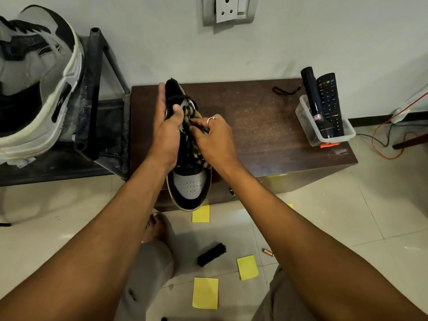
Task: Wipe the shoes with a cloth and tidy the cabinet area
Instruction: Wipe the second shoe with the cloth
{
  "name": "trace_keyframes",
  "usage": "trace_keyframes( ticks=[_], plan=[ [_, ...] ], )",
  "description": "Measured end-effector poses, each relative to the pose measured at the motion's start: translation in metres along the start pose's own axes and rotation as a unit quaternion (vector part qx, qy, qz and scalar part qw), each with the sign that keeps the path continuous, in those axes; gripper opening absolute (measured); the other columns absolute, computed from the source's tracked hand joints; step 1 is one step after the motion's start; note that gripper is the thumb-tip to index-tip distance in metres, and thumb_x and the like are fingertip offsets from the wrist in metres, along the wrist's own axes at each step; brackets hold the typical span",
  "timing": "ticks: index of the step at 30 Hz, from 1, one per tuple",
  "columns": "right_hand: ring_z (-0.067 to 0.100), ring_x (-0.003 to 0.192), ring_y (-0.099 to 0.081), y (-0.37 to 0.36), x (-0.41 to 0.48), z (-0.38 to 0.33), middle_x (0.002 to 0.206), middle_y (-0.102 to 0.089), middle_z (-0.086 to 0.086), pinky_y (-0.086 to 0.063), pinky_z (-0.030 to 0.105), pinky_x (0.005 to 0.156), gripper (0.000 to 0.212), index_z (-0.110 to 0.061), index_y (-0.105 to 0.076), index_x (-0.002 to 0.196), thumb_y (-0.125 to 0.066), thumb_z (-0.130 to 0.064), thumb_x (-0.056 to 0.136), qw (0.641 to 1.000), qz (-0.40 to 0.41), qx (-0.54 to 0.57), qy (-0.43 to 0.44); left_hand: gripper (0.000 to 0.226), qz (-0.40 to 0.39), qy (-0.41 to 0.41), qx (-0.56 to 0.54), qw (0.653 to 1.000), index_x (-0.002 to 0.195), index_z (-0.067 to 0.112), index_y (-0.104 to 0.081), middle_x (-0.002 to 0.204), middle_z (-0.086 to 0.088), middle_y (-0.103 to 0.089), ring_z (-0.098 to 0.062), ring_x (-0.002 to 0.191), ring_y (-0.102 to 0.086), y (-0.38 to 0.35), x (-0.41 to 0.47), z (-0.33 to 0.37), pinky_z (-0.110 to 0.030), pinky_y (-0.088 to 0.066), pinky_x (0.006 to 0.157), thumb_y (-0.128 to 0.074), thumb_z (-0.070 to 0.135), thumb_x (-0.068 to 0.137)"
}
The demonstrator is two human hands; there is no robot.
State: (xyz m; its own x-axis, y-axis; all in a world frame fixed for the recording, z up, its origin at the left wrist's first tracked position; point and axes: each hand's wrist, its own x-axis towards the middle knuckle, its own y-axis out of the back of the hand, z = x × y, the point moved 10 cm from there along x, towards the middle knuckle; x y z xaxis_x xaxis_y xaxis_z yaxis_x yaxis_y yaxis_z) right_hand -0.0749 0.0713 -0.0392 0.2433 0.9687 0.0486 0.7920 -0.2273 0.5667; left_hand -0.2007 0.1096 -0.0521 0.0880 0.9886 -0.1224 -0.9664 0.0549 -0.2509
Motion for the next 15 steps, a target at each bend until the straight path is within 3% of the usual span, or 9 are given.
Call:
trace_keyframes(
  ticks=[5,8,10,15],
  plan=[
    [0.016,0.105,-0.064,0.002,0.033,-0.008,0.115,-0.062,0.005,-0.053,0.029,0.095,0.028,-0.013,-0.074,0.122,-0.069,-0.022,0.095,0.998,0.050,0.007,-0.028,0.059,-0.020,0.002,-0.014,1.000,0.160,0.033,-0.021,0.152,-0.001,-0.049,-0.016,0.135,-0.053,-0.002,0.000,0.000,-0.044,-0.043,0.114,-0.040,0.012,0.108],
    [0.017,0.113,-0.065,0.001,0.043,-0.010,0.123,-0.068,0.008,-0.049,0.022,0.097,0.029,-0.012,-0.073,0.123,-0.068,-0.023,0.097,1.000,-0.006,-0.013,-0.027,0.058,-0.020,0.008,-0.030,0.999,0.160,0.033,-0.019,0.142,0.002,-0.058,-0.016,0.129,-0.059,-0.003,0.000,-0.002,-0.039,-0.050,0.107,-0.037,0.010,0.109],
    [0.012,0.112,-0.067,0.001,0.036,-0.008,0.121,-0.073,0.004,-0.048,0.019,0.095,0.027,-0.012,-0.075,0.121,-0.068,-0.022,0.097,0.998,-0.056,-0.005,-0.015,0.059,-0.016,0.004,-0.032,0.999,0.160,0.033,-0.020,0.149,-0.002,-0.052,-0.018,0.133,-0.055,-0.001,0.001,-0.003,-0.044,-0.045,0.112,-0.039,0.011,0.108],
    [0.006,0.104,-0.069,-0.007,0.004,0.008,0.112,-0.075,-0.001,-0.055,0.029,0.097,0.024,-0.017,-0.076,0.118,-0.070,-0.022,0.095,0.992,-0.124,0.031,-0.005,0.060,0.000,0.007,-0.038,0.999,0.159,0.035,-0.023,0.154,-0.002,-0.046,-0.018,0.133,-0.055,0.002,0.001,-0.004,-0.045,-0.044,0.112,-0.042,0.012,0.107]
  ],
)
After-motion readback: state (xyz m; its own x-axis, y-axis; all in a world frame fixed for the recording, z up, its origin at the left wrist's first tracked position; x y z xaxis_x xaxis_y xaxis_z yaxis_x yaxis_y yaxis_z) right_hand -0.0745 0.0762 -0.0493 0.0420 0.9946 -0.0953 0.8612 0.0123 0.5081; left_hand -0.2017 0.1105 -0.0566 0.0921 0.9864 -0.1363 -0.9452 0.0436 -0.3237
